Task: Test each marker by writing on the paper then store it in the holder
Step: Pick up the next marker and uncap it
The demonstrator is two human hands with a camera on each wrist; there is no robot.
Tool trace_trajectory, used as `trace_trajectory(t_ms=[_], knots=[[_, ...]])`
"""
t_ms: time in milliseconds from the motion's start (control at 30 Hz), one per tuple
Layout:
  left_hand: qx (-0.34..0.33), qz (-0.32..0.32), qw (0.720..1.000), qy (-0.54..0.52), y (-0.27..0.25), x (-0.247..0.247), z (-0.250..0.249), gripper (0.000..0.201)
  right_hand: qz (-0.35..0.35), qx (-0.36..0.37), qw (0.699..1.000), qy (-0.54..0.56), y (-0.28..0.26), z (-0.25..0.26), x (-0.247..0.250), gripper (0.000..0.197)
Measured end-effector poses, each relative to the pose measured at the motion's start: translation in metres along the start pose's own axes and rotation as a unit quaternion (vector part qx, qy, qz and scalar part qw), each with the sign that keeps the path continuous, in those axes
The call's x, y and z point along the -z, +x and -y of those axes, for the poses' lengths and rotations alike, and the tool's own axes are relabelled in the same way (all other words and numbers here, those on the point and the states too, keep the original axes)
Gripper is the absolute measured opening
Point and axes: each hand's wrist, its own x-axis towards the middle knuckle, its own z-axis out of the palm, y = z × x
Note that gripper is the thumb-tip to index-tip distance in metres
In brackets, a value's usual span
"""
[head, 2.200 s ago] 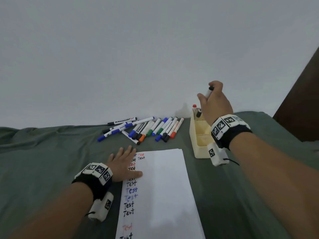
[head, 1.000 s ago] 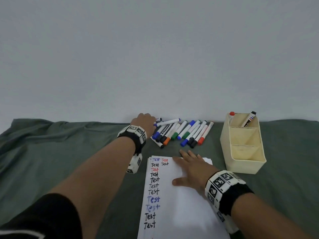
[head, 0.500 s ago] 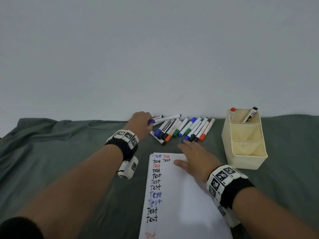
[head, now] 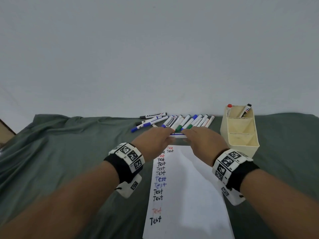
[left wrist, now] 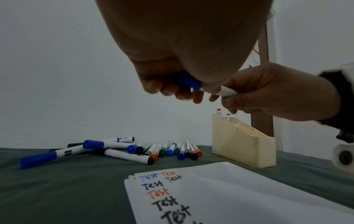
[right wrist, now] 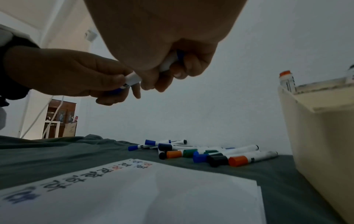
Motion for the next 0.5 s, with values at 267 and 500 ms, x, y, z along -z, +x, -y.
trace_trajectory(t_ms=[267, 500], knots=[[0.044, 0.039, 0.998, 0.023, -0.026, 0.006, 0.003, 0.029, 0.029, 0.031, 0.999, -0.017, -0.018, 0.015, 0.022, 0.016], [0.160, 0.039, 0.985, -0.057, -0.061, 0.000, 0.021, 0.047, 0.044, -0.003, 0.998, 0.035, -0.032, 0.019, 0.024, 0.035]])
